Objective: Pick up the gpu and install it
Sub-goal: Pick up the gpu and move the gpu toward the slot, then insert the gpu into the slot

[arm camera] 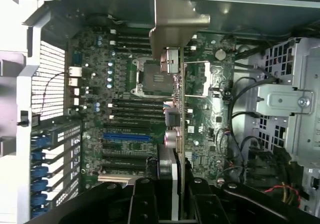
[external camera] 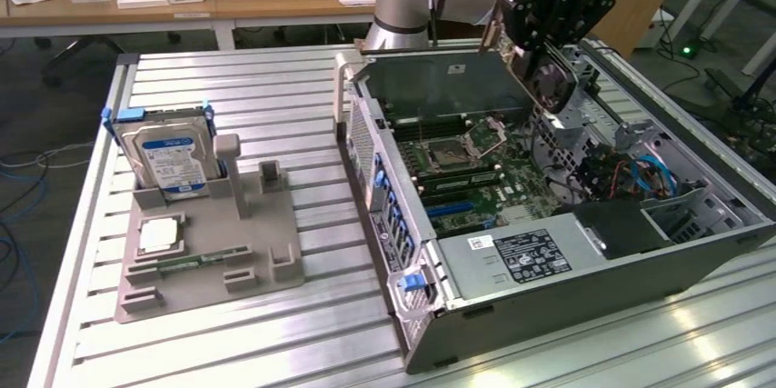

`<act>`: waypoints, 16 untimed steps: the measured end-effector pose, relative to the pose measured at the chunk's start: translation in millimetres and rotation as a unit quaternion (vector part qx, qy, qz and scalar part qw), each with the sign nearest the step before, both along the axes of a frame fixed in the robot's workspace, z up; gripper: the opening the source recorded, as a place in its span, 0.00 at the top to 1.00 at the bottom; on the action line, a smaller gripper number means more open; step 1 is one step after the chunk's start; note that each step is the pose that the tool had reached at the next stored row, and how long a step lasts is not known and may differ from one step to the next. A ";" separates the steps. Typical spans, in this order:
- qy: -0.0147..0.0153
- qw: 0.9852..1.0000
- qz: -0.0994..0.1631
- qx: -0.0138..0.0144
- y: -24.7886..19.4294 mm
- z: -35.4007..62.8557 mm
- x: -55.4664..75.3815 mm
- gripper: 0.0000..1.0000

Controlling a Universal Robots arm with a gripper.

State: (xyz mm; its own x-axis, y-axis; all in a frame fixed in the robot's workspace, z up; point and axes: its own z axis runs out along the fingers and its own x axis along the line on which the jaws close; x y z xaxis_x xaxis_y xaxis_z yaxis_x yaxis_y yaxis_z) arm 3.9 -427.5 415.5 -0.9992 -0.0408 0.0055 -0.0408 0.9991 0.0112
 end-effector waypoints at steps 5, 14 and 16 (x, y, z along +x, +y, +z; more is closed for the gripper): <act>0.000 1.000 0.000 0.000 0.0 -0.1 2.4 0.72; 0.000 1.000 0.000 0.000 0.0 -0.1 2.4 0.72; 0.000 1.000 0.000 0.000 0.0 -0.1 2.5 0.72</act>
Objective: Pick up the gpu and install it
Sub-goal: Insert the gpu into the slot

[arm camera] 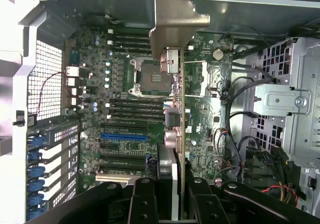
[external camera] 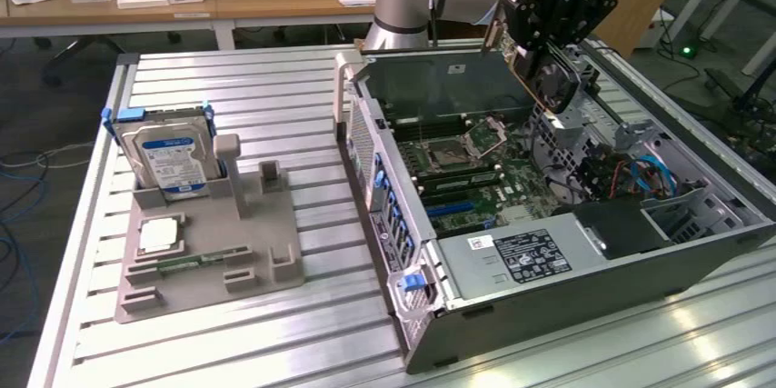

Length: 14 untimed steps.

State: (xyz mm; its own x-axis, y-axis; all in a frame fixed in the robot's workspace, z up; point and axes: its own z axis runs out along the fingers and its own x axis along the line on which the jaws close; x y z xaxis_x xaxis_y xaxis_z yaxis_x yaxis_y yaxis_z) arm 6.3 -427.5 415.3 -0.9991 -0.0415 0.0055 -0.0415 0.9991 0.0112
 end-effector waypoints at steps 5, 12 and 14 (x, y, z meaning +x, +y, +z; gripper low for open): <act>0.000 1.000 0.025 0.000 0.0 0.0 0.0 0.72; 0.000 0.998 0.068 0.000 0.0 0.0 0.0 0.72; 0.000 0.997 0.081 0.000 0.0 0.0 0.0 0.72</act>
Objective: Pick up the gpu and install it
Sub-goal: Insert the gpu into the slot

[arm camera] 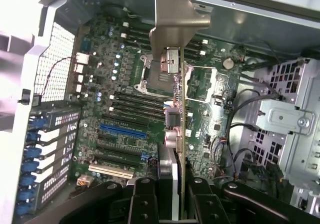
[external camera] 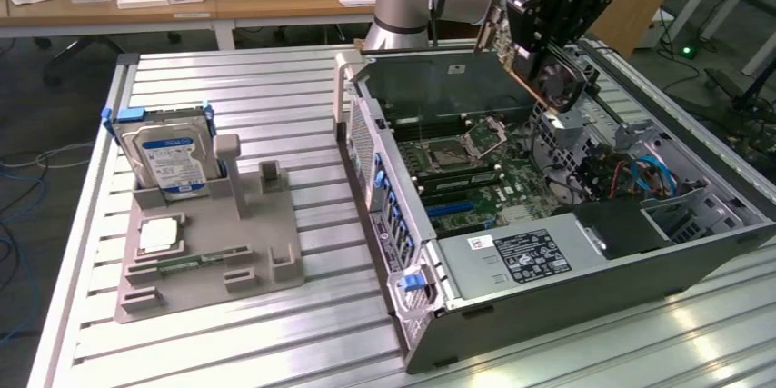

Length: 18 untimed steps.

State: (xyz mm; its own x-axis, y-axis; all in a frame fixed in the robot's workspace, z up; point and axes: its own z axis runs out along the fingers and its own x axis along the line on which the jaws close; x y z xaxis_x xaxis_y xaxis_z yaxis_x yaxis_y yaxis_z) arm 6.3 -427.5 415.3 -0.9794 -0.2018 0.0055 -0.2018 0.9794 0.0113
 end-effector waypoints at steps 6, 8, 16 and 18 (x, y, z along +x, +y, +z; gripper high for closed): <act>0.000 0.999 0.036 0.000 0.0 0.0 0.0 0.72; 0.000 0.999 0.047 0.000 0.0 0.0 0.0 0.72; 0.000 0.996 0.090 0.000 0.0 0.0 0.0 0.72; 0.000 0.995 0.102 0.000 0.0 0.0 0.0 0.72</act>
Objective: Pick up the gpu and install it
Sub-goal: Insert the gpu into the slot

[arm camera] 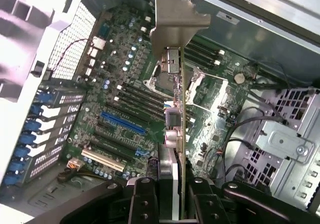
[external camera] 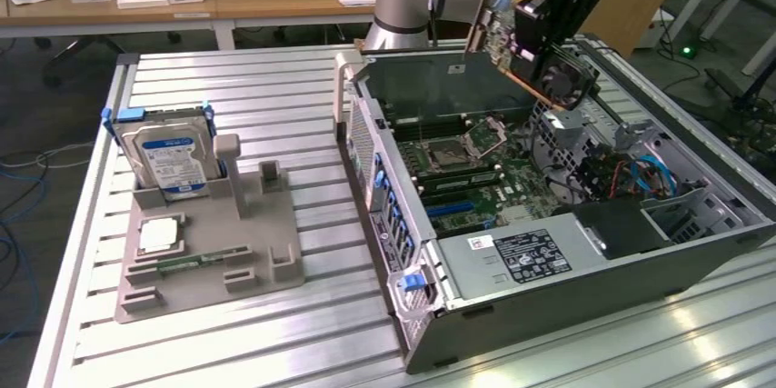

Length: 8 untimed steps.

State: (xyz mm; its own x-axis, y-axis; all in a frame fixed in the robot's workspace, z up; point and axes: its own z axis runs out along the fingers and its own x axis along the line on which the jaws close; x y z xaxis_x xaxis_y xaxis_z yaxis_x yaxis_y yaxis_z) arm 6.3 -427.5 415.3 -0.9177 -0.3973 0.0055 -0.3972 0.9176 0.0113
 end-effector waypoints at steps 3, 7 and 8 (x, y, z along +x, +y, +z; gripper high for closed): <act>0.000 1.000 0.020 0.000 0.0 0.0 0.0 0.72; 0.000 0.999 0.047 0.000 0.0 0.0 0.0 0.72; 0.000 0.999 0.053 0.000 0.0 0.0 0.0 0.72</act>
State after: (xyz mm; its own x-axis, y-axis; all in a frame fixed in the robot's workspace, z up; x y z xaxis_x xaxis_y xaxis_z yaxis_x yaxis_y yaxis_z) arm 6.3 -427.5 415.3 -0.8705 -0.4922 0.0054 -0.4921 0.8705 0.0113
